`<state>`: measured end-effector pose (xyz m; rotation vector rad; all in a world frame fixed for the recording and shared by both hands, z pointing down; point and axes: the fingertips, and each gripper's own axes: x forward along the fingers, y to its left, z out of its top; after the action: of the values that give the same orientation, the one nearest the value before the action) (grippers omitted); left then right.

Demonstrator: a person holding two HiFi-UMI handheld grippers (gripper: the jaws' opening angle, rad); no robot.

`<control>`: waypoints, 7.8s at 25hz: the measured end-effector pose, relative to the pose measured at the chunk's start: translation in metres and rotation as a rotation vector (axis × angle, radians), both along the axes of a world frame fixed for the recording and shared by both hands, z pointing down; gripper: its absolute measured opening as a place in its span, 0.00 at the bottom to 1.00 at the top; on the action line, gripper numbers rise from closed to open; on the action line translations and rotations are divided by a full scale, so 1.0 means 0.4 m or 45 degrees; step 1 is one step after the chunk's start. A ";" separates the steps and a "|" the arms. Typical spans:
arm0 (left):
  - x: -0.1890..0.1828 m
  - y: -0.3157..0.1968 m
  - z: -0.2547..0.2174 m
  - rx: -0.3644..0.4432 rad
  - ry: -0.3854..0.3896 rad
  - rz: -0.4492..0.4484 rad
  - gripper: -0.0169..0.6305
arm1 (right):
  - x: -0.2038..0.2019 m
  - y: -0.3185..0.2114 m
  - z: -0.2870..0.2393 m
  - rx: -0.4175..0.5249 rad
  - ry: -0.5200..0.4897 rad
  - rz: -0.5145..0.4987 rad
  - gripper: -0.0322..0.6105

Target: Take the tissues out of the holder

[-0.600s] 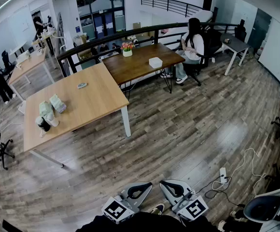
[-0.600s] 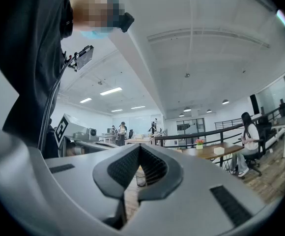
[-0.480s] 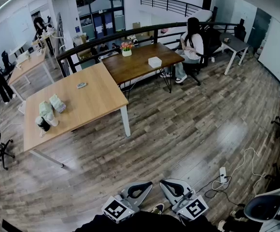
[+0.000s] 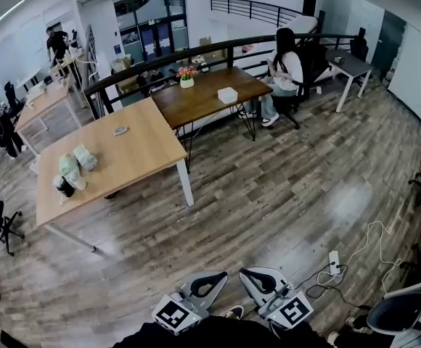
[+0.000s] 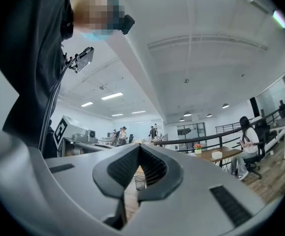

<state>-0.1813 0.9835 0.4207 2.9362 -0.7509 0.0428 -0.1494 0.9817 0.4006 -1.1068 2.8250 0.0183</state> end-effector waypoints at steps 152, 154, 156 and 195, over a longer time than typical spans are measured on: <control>0.469 -2.411 0.032 -0.045 0.037 -0.071 0.02 | 0.474 -2.392 0.053 -0.104 0.087 -0.041 0.05; 0.494 -2.445 0.029 -0.035 0.019 -0.087 0.02 | 0.498 -2.428 0.057 -0.105 0.090 -0.064 0.05; 0.520 -2.483 0.028 -0.045 0.014 -0.110 0.02 | 0.523 -2.468 0.057 -0.101 0.090 -0.085 0.05; 0.800 -2.914 0.077 -0.066 -0.148 -0.289 0.02 | 0.807 -2.878 0.099 -0.140 0.044 -0.269 0.05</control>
<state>0.1386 -0.1822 0.4516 2.7997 -1.0784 0.2113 0.1734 -0.1696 0.4402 -0.8275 2.9906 -0.1375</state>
